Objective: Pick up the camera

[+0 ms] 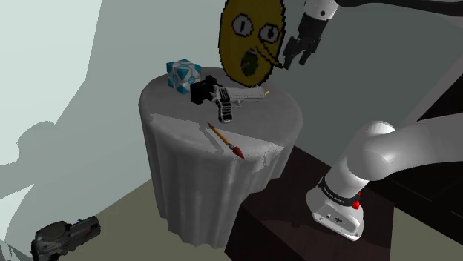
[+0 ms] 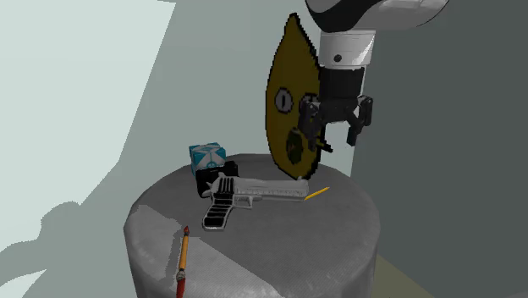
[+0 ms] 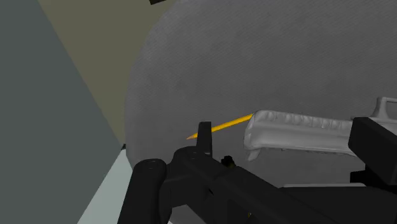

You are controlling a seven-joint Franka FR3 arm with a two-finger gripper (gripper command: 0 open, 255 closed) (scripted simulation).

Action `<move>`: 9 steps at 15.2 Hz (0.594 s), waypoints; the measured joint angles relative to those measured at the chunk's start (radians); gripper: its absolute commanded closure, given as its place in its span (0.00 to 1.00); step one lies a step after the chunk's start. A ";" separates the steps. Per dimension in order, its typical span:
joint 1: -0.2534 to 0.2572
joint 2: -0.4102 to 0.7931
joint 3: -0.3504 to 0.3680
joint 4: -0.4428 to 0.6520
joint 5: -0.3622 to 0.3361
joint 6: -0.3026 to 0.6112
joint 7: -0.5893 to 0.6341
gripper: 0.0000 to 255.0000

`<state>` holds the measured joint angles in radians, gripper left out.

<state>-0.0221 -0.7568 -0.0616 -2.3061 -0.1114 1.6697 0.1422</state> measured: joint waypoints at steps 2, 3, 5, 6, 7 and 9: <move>-0.001 0.008 0.008 -0.003 0.008 0.010 0.020 0.00; -0.002 0.022 0.022 0.000 0.021 0.019 0.051 0.00; -0.004 0.068 0.056 0.005 0.051 0.056 0.133 0.00; -0.006 0.091 0.072 0.017 0.066 0.065 0.174 0.00; -0.009 0.112 0.085 0.018 0.079 0.085 0.212 0.00; -0.013 0.178 0.117 0.042 0.105 0.127 0.295 0.00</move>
<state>-0.0352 -0.5788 0.0554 -2.2642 -0.0067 1.7965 0.4369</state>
